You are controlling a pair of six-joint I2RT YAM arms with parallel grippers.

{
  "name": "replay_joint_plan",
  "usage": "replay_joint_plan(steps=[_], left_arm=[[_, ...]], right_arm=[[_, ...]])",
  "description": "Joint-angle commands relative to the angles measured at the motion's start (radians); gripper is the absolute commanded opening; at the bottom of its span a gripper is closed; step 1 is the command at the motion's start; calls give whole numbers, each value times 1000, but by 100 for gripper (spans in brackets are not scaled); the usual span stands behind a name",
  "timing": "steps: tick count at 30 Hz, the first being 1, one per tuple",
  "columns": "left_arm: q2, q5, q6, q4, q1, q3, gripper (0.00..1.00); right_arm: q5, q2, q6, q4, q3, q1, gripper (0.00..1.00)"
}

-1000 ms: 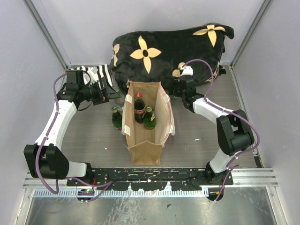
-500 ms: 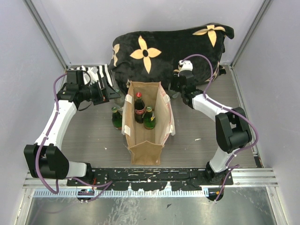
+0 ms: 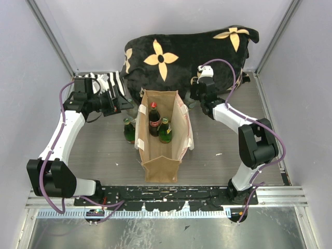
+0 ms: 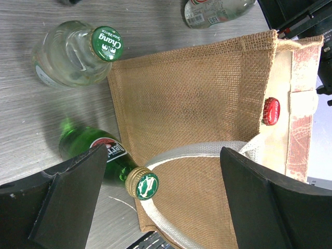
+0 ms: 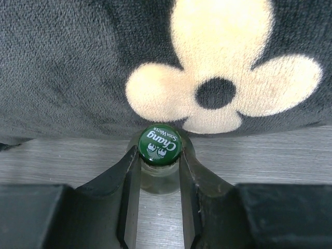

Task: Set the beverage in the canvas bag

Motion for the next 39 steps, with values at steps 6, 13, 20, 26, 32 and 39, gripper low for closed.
replay_joint_plan(steps=[6,13,20,26,32,39], left_arm=[[30,37,7,2,4,37,96],[34,46,1,8,4,38,96],[37,54,-13,16,4,37,96],[28,54,-23,19,3,23,95],[18,54,-37,30,3,15,95],[10,52,-41,34,1,13,95]], right_arm=[[-45,-139,31,11,-19,11,1],[-55,-245,28,-43,-68,10,1],[-51,-332,10,-101,-123,9,1],[-35,-390,-20,-138,-122,9,1],[-25,-419,-39,-175,-98,10,1],[-10,-451,-57,-201,-58,10,1]])
